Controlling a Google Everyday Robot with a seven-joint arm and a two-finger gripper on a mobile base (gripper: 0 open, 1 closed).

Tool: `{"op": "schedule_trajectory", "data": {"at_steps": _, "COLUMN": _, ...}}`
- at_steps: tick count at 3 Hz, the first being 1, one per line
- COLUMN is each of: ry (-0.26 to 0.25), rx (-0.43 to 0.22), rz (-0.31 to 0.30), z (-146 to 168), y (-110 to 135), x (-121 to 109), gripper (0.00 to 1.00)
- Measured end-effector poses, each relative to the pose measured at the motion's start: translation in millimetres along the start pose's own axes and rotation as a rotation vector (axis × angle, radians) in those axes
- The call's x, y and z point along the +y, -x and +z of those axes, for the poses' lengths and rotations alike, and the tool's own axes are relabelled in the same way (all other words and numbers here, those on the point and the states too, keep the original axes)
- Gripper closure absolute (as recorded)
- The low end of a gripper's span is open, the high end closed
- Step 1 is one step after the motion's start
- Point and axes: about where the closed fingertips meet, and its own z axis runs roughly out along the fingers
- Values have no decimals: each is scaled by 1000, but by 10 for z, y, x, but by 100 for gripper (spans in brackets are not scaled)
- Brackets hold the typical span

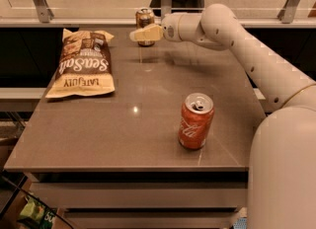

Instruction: Knock orange can over

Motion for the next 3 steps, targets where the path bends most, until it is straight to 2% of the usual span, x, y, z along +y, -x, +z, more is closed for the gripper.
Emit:
{"op": "schedule_trajectory", "data": {"at_steps": 2, "ry": 28, "rx": -13, "rz": -16, "z": 199, "y": 20, "x": 5, "gripper": 0}}
{"op": "schedule_trajectory", "data": {"at_steps": 3, "ry": 32, "rx": -12, "rz": -15, "z": 219, "y": 16, "x": 24, "gripper": 19}}
